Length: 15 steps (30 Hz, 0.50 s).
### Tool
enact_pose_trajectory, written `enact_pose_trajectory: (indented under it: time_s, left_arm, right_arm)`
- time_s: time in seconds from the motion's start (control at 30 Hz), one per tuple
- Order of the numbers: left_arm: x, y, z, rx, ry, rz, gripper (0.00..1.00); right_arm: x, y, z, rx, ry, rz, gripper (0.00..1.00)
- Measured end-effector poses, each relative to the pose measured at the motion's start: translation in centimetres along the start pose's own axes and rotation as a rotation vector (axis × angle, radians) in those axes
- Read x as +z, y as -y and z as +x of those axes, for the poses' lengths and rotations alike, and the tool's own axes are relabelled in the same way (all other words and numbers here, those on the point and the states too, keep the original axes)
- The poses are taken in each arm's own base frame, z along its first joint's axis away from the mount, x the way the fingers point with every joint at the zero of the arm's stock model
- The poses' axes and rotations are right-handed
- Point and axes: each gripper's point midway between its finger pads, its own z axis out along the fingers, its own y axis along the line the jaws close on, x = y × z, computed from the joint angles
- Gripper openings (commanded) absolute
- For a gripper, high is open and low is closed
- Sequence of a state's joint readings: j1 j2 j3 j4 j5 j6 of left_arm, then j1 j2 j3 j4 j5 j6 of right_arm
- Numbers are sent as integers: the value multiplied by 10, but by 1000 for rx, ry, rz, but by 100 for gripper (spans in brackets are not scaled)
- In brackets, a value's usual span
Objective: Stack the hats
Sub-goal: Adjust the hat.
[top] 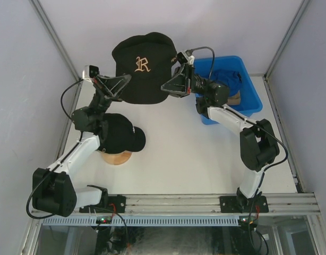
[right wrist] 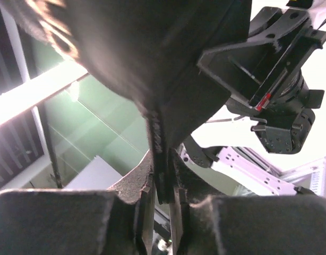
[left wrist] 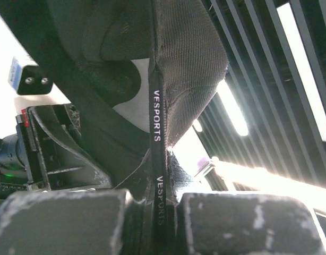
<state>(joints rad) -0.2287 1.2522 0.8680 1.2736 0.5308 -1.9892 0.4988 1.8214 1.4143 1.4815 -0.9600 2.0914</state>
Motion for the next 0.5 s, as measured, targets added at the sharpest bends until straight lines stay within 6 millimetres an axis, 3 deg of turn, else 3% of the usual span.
enact_pose_trajectory:
  time_s: [0.17,0.27,0.4,0.5]
  left_arm:
    - [1,9,0,96,49,-22,0]
    - [0,18,-5,205,131,-84,0]
    - [-5,42,-18,346,289,-143,0]
    - [-10,49,-28,390,410,-183,0]
  right_arm:
    - [-8,1,-19,12,81,-1,42]
    - [-19,12,-30,42,136,36,51]
    - [-30,37,-37,87,199,130,55]
    - [-28,46,-35,89,215,184,55]
